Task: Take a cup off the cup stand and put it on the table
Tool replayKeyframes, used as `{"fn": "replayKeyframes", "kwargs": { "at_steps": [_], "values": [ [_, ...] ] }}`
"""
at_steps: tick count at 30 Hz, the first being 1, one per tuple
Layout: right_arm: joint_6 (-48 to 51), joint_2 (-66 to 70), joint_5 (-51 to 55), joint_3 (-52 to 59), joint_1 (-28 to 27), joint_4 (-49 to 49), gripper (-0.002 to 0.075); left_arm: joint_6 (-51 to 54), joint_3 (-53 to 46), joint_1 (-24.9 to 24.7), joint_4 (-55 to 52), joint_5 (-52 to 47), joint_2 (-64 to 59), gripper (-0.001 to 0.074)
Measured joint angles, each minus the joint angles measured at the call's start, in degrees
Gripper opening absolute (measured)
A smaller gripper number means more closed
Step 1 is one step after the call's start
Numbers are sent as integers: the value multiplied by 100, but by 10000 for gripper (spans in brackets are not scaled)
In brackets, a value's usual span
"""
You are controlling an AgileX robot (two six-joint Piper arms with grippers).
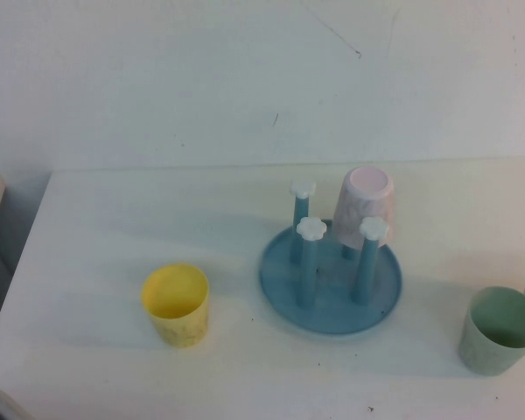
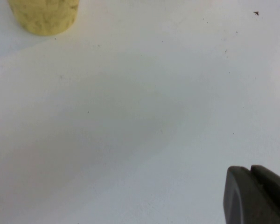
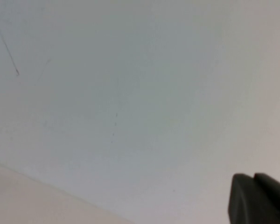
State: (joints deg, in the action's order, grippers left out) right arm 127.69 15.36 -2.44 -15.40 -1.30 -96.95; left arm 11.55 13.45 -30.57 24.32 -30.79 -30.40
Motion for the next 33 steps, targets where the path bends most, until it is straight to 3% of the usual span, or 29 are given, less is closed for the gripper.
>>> {"fn": "replayKeyframes", "kwargs": {
  "at_steps": [3, 8, 10, 13, 18, 33],
  "values": [
    [-1630, -418, -154, 503, 0, 1400, -1, 0, 0, 0, -3, 0, 0, -1],
    [-7295, -833, 206, 1257, 0, 6457, -1, 0, 0, 0, -3, 0, 0, 0],
    [-8904, -939, 839, 1324, 0, 7956, -1, 0, 0, 0, -3, 0, 0, -1],
    [-10387, -1161, 1791, 1352, 0, 9314, -1, 0, 0, 0, -3, 0, 0, -1],
    [-11376, -1539, 2236, 1569, 0, 10345, -1, 0, 0, 0, -3, 0, 0, -1],
    [-11910, -1612, 2273, 1689, 48, 10270, -1, 0, 0, 0, -3, 0, 0, -1]
  ]
}}
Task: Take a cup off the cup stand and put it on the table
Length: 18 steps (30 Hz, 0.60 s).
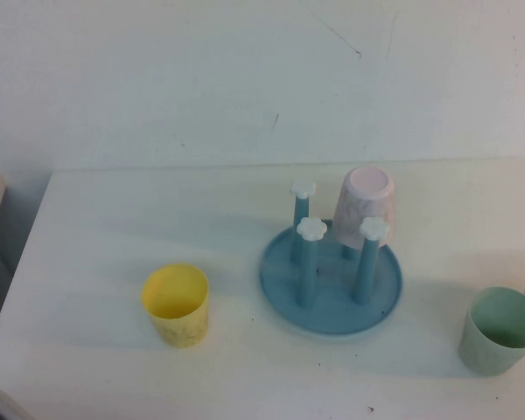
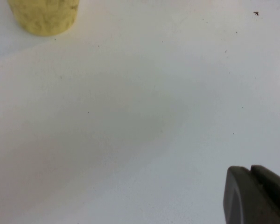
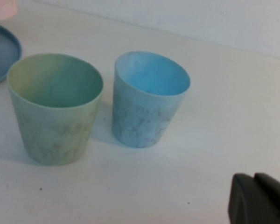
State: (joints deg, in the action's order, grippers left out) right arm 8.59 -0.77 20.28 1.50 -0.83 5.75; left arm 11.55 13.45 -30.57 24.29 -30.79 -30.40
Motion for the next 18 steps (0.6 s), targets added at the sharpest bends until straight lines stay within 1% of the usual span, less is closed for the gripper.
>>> {"fn": "replayKeyframes", "kwargs": {
  "at_steps": [7, 18],
  "values": [
    [1, 0, 0, 0, 422, -36, -1, 13, 0, 0, 0, 0, 0, -1],
    [1, 0, 0, 0, 463, -47, -1, 13, 0, 0, 0, 0, 0, -1]
  ]
}}
